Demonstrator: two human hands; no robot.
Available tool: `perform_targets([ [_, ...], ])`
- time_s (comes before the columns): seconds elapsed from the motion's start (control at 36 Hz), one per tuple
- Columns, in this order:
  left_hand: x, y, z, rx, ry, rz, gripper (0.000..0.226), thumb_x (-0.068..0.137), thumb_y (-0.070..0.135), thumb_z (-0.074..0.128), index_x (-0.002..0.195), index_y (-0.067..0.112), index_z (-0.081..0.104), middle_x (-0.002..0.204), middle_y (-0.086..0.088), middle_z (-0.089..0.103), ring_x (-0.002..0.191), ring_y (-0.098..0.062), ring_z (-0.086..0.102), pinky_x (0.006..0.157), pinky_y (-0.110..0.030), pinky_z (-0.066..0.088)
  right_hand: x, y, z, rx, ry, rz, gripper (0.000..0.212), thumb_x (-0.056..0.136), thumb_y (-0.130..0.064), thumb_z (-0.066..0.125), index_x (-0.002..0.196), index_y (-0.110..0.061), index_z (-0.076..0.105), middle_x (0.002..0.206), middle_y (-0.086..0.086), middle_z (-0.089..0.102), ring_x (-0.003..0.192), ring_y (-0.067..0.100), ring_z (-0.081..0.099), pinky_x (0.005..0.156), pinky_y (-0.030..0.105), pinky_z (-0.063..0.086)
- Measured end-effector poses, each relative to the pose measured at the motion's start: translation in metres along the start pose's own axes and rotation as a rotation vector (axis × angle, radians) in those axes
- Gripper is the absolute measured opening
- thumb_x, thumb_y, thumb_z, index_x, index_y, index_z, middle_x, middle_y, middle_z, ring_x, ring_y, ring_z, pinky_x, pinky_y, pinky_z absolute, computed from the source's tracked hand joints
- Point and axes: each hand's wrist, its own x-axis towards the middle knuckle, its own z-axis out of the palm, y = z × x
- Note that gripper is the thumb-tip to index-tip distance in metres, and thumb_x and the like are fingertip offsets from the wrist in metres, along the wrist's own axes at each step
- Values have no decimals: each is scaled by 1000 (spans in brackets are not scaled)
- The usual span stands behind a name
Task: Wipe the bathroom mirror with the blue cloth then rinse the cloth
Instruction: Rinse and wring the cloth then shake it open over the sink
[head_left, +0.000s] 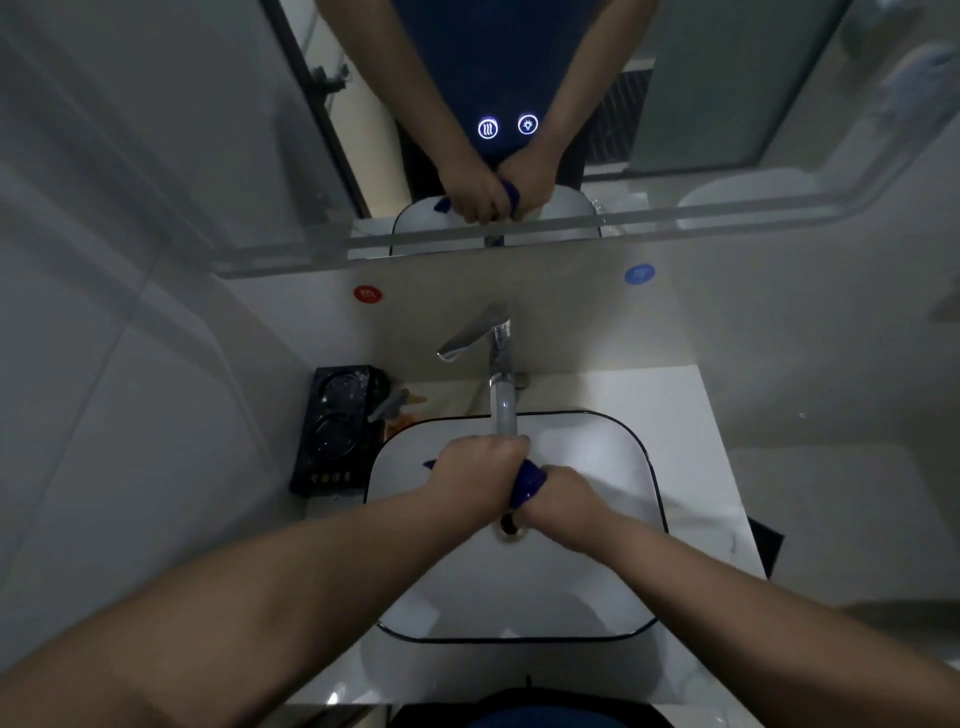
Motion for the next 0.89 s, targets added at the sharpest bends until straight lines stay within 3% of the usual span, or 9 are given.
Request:
perform_targets([
  [0.06,2,-2,-13,8,8,59,26,97,26,71,117,18,58,100,-5,74,85,-28,75,68,-39,55,-7,-2,-2,231,1,61,18,65,-11,76,75,-12,61,69,7,61,54,19,49,49,28,34],
  [0.14,3,-4,-28,29,-36,183,29,96,29,73,117,18,56,97,-6,72,78,-26,68,64,-39,47,-21,2,2,406,-52,139,27,61,-11,74,85,-9,62,73,15,54,51,20,40,49,30,27],
  [0.22,1,5,-35,89,-105,216,33,97,24,74,122,16,54,102,-8,72,84,-28,69,67,-40,50,-26,9,8,373,-76,137,19,72,-6,75,86,-8,63,71,13,56,49,19,42,49,31,28],
  [0.33,-5,14,-26,55,-138,78,37,98,23,75,128,17,54,113,-7,70,97,-26,72,76,-38,51,-18,9,-9,53,-98,-38,16,71,-18,79,71,-13,64,70,4,66,60,19,56,58,34,41],
  [0.42,-7,16,-19,7,-89,-10,35,98,22,75,125,20,53,114,-5,70,97,-23,72,79,-37,53,-14,4,-21,-101,-54,-101,16,68,-23,80,73,-16,66,76,0,71,64,15,63,59,29,46],
  [0.5,-6,14,-18,46,-10,-74,33,100,25,72,127,20,54,114,-5,70,95,-24,72,77,-39,54,-10,-2,-24,-81,-25,-48,20,66,-19,77,81,-9,68,77,4,73,61,17,63,54,30,46],
  [0.64,-5,7,-22,56,45,-89,31,100,26,68,127,19,56,113,-5,70,94,-27,72,68,-37,44,-15,-3,-19,183,-54,66,25,66,-11,75,86,-9,61,70,9,60,49,18,47,46,26,34],
  [0.89,-26,-15,-12,-11,14,150,41,93,39,77,122,25,51,107,1,71,89,-19,72,79,-37,62,-45,10,-3,580,-490,100,31,77,-11,70,101,-10,51,68,3,48,49,13,34,46,25,27],
])
